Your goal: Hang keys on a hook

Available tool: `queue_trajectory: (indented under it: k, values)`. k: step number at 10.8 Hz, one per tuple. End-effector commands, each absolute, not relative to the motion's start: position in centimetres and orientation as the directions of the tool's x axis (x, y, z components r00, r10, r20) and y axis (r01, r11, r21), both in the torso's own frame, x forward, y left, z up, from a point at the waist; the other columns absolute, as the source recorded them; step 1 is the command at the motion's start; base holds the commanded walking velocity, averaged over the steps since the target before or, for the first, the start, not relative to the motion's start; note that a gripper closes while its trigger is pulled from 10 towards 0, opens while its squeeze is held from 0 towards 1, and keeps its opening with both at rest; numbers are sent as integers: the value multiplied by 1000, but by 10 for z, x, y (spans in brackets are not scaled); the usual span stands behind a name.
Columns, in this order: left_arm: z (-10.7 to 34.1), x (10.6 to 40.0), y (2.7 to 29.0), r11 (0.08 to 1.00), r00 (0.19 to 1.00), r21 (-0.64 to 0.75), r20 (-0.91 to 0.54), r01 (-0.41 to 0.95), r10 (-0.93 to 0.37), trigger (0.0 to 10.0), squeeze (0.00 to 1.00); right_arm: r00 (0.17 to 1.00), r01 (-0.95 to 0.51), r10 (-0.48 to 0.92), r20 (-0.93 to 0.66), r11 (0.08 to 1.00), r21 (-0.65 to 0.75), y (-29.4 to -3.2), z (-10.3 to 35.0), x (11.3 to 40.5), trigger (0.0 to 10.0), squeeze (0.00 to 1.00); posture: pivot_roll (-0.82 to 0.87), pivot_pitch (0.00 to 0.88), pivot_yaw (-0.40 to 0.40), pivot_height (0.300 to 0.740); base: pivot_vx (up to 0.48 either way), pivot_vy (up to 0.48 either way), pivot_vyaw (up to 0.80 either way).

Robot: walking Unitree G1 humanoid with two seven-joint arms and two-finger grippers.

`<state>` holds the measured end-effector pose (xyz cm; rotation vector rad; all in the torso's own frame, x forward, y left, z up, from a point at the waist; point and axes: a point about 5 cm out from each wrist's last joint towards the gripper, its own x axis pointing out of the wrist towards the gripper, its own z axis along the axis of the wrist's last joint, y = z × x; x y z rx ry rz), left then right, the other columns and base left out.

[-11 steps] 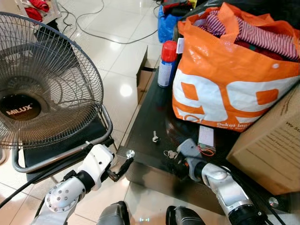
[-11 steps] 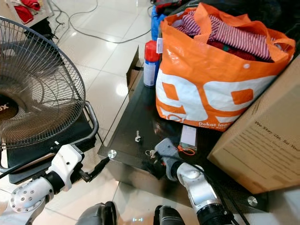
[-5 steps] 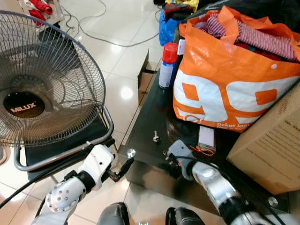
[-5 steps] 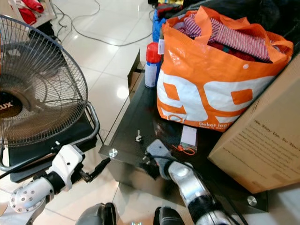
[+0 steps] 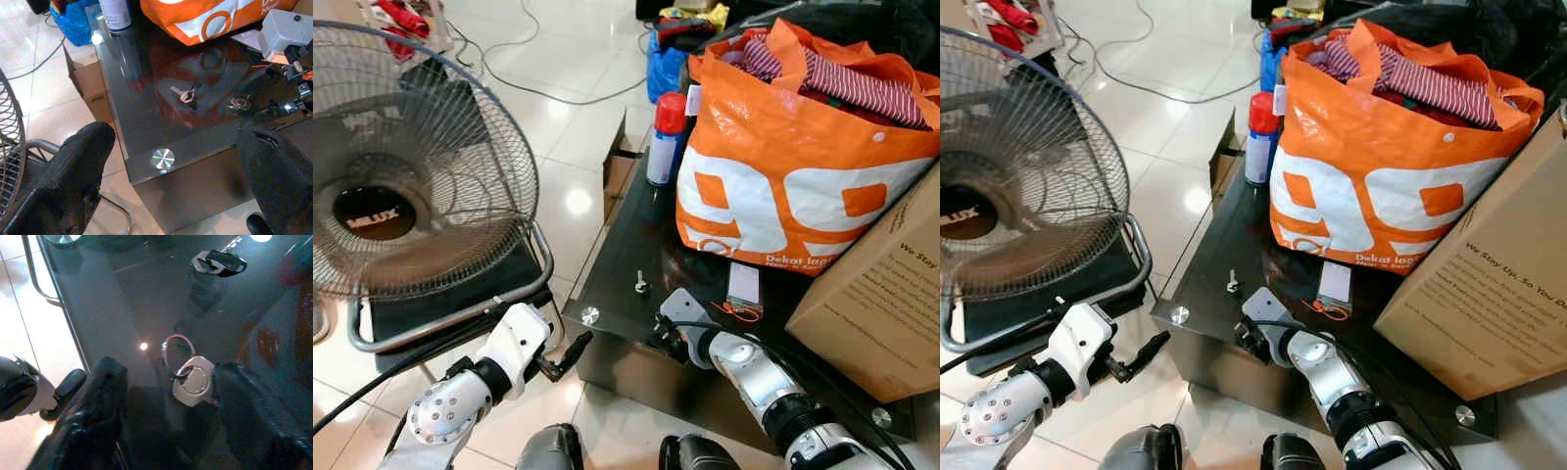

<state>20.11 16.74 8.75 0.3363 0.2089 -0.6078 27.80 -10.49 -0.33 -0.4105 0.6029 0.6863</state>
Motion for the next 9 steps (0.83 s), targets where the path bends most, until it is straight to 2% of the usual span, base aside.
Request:
queue_trajectory:
  k: [1, 5, 9]
  values:
    - [84, 199, 166, 753, 787, 251, -310, 609, -533, 10000, 0, 602, -672, 403, -690, 722, -164, -116, -15, 271, 2314, 0, 35, 151, -24, 740, 0, 0, 0]
    - [84, 201, 166, 748, 782, 248, -313, 615, -539, 10000, 0, 611, -658, 391, -688, 735, -167, -116, -16, 272, 235, 0, 29, 157, -19, 740, 0, 0, 0]
    - [84, 203, 165, 747, 780, 247, -312, 617, -542, 10000, 0, 622, -647, 389, -679, 745, -166, -117, -16, 274, 0, 0, 32, 156, -18, 740, 0, 0, 0]
